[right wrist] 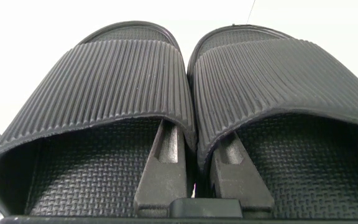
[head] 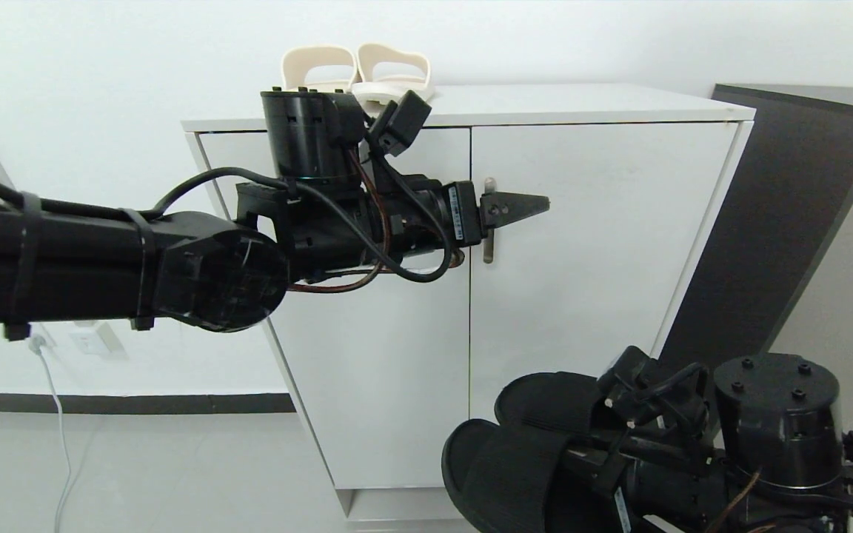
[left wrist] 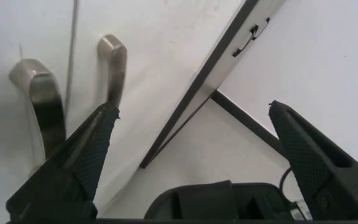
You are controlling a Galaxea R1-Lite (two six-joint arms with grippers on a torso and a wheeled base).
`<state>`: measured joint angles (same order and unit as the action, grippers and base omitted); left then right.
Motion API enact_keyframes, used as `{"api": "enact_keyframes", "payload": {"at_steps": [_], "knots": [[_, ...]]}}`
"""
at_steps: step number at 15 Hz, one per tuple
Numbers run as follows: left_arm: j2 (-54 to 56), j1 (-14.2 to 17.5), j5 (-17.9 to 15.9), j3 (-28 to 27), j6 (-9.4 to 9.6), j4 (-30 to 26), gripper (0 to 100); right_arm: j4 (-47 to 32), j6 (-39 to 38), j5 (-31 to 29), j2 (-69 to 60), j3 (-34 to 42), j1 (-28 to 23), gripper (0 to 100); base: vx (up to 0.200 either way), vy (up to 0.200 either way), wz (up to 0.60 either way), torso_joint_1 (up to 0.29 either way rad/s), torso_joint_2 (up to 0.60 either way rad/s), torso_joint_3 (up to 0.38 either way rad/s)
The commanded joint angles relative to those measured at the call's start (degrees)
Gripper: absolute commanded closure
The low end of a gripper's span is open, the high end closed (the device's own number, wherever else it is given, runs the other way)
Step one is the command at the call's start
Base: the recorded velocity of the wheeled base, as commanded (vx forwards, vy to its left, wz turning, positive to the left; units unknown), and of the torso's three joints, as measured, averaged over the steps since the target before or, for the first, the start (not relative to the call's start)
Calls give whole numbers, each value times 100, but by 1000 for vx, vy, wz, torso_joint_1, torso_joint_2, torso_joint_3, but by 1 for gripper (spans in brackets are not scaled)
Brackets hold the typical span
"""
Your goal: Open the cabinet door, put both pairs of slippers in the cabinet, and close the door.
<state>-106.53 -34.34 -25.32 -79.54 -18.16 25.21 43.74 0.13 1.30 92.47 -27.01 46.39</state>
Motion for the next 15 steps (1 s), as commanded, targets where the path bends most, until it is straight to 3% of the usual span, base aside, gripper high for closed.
{"api": "enact_keyframes", "payload": {"at_steps": [1, 7, 15], "knots": [[-236, 59, 1, -167, -3, 1, 0, 3, -5, 10, 8, 3, 2, 100, 0, 0, 0, 0, 0, 0], [-403, 121, 1, -343, -3, 10, 0, 3, -13, 10, 8, 21, 2, 100, 0, 0, 0, 0, 0, 0], [150, 191, 1, 220, -12, 10, 0, 3, -5, 10, 8, 21, 2, 100, 0, 0, 0, 0, 0, 0]]}}
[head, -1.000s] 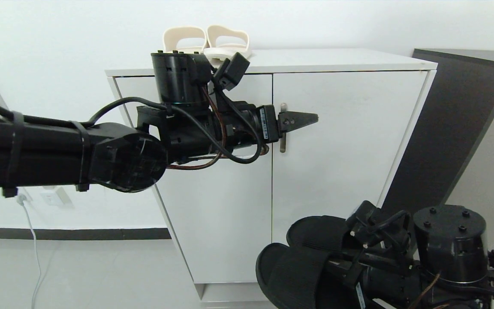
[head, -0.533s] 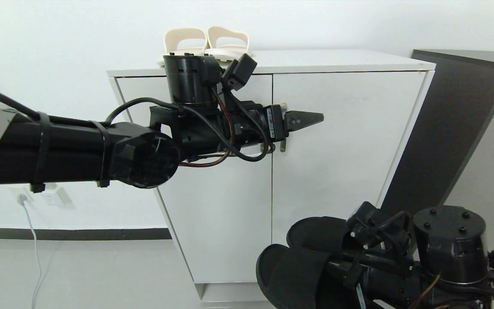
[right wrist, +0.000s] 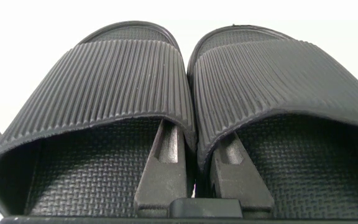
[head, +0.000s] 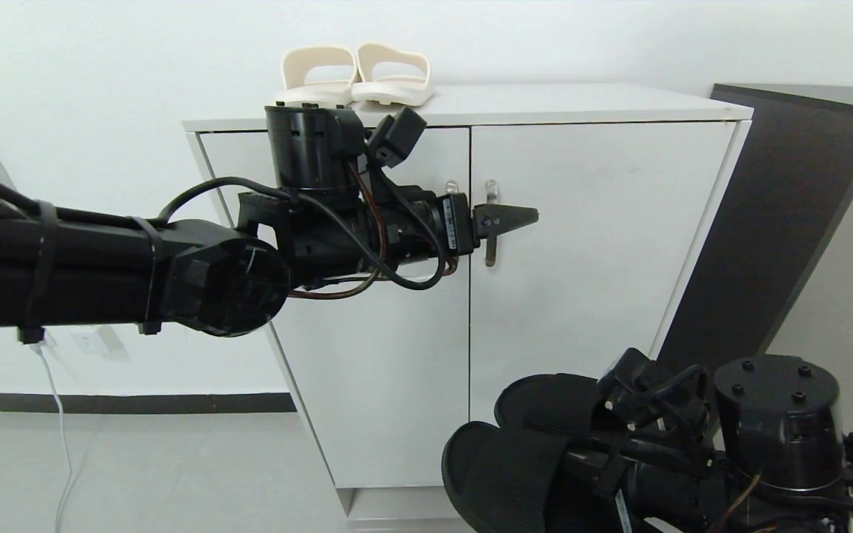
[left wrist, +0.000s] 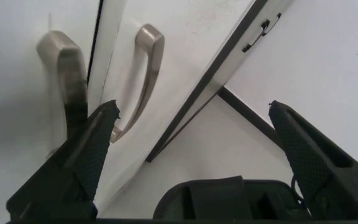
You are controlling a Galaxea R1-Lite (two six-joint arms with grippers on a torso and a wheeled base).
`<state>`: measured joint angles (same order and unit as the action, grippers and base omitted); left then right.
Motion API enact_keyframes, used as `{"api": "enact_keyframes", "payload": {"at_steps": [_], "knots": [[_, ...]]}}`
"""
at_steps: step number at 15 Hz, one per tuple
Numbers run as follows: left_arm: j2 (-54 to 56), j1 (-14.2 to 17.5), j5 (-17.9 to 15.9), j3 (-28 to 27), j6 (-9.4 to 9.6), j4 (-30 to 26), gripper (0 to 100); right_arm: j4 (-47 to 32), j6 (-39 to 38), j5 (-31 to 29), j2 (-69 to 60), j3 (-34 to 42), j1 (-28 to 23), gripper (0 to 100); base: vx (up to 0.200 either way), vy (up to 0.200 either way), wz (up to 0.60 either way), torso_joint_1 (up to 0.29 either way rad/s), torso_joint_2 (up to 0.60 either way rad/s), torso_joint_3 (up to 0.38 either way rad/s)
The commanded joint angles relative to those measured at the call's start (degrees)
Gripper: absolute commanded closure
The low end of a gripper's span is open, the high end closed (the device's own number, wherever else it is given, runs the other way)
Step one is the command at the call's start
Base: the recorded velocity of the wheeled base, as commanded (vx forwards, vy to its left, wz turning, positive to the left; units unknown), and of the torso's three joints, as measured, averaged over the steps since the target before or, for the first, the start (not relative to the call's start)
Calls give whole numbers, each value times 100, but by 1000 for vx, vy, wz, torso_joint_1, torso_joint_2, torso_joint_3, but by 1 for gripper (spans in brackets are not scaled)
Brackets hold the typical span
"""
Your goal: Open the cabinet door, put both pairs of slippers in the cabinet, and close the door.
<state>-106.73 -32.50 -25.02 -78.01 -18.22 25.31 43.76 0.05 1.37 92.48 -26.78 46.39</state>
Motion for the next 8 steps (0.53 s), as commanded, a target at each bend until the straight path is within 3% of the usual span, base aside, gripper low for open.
{"api": "enact_keyframes", "payload": {"at_steps": [1, 8], "knots": [[179, 60, -30, 66, -6, 0, 0, 1, 13, 4, 7, -2, 2, 100, 0, 0, 0, 0, 0, 0], [-76, 68, -39, -188, -14, 0, 0, 1, 13, 4, 7, -2, 2, 100, 0, 0, 0, 0, 0, 0]]}}
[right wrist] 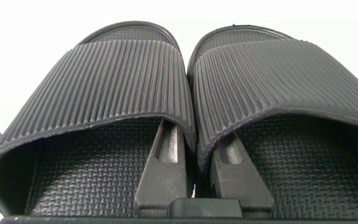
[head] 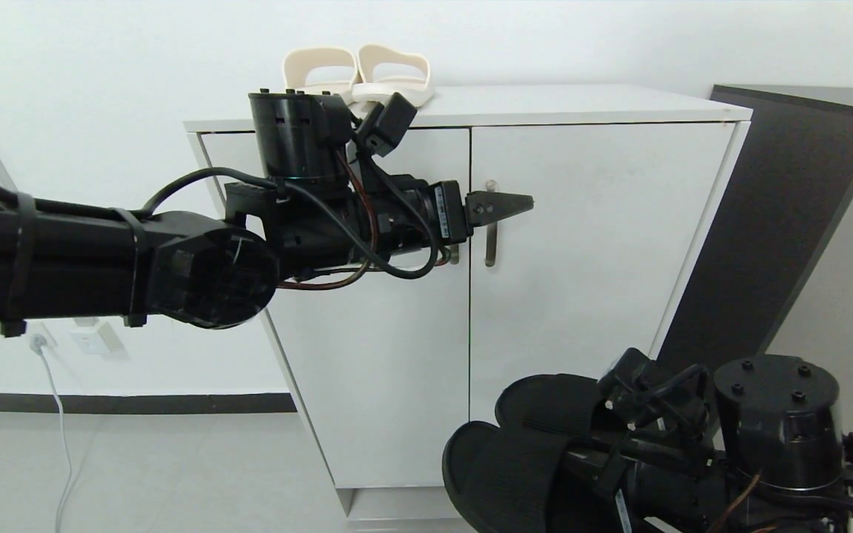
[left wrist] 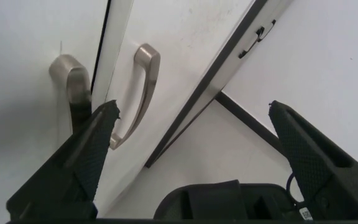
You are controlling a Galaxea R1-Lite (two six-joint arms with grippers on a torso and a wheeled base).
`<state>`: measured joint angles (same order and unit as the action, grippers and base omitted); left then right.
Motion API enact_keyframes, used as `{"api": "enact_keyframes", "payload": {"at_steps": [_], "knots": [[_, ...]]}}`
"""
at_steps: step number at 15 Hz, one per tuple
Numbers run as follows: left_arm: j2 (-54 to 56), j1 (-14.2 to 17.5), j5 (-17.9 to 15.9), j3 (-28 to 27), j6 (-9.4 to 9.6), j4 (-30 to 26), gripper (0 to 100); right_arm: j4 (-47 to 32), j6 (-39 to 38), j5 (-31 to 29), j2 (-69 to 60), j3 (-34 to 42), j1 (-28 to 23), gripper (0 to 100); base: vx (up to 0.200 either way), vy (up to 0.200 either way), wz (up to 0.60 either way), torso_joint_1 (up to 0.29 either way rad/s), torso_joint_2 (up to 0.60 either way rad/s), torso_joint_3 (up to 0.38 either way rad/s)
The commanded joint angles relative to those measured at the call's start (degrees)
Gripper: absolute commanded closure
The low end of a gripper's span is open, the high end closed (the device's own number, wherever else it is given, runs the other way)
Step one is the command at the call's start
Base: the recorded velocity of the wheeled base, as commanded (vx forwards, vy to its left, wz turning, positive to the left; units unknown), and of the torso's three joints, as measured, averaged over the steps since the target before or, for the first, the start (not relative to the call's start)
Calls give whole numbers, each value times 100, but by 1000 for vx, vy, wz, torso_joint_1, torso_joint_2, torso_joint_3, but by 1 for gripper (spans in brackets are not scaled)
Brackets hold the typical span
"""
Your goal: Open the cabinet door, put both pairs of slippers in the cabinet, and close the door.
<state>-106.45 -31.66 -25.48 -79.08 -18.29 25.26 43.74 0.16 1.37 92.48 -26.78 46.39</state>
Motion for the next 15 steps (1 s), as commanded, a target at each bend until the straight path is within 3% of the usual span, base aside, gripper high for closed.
{"api": "enact_keyframes", "payload": {"at_steps": [1, 10, 11, 15], "knots": [[-131, -33, 8, -116, -8, -3, 0, 3, -7, 4, 7, 6, 2, 100, 0, 0, 0, 0, 0, 0], [-465, -279, -27, -679, -26, -285, 0, 3, 11, 4, -2, 33, 20, 100, 0, 0, 0, 0, 0, 0], [-465, -279, -27, -679, -26, -285, 100, 3, 11, 4, -2, 33, 20, 100, 0, 0, 0, 0, 0, 0], [-447, -279, 8, -653, -26, -276, 100, 3, 19, 171, -2, 103, 28, 100, 0, 0, 0, 0, 0, 0]]}}
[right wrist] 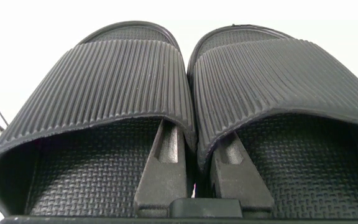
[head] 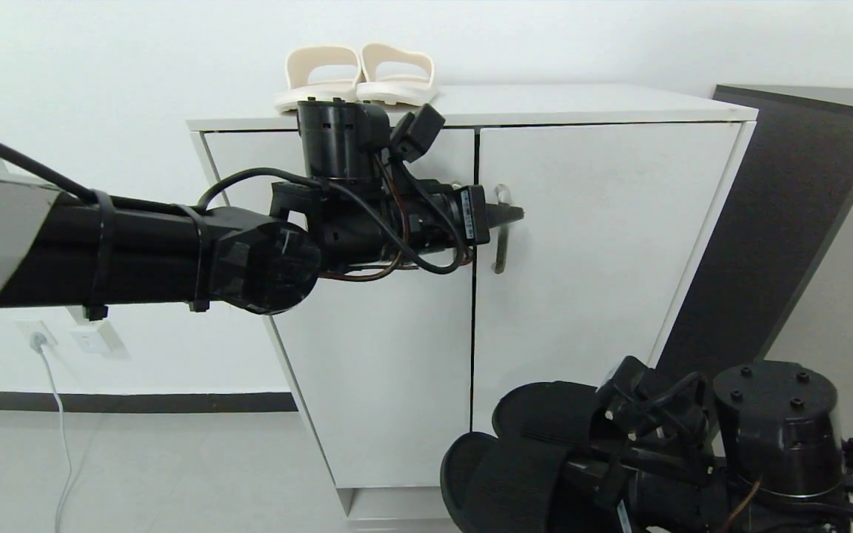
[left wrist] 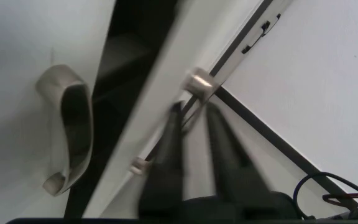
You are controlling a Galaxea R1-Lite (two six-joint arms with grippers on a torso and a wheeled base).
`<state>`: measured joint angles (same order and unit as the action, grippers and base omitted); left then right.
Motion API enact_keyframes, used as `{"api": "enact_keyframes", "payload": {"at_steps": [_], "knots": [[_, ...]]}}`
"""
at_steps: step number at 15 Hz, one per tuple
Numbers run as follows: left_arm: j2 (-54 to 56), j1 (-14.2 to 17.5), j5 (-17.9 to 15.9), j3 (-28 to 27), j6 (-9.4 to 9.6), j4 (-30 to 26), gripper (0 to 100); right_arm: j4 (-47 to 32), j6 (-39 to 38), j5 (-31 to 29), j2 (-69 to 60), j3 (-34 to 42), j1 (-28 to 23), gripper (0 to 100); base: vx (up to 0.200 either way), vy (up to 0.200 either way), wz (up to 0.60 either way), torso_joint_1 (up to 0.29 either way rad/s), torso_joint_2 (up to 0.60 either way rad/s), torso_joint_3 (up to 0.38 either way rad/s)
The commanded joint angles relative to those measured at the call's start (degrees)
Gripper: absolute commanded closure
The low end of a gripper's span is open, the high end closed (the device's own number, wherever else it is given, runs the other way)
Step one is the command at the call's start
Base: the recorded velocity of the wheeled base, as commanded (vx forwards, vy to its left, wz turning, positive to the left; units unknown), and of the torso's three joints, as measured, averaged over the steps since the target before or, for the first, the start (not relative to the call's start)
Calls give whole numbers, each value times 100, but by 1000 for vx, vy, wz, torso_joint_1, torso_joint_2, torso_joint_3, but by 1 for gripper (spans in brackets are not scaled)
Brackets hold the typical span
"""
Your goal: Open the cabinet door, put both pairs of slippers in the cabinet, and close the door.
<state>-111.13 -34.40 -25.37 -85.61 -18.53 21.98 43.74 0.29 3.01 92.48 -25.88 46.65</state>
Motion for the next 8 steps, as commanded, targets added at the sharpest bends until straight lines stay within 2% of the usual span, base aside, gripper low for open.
{"api": "enact_keyframes", "payload": {"at_steps": [1, 8], "knots": [[74, -5, -3, 27, -10, 52, 100, 12, 6, 15, -2, 30, -7, 100, 0, 0, 0, 0, 0, 0], [619, -49, -12, 563, -10, 61, 100, 12, 15, 358, -134, 206, 98, 100, 0, 0, 0, 0, 0, 0]]}}
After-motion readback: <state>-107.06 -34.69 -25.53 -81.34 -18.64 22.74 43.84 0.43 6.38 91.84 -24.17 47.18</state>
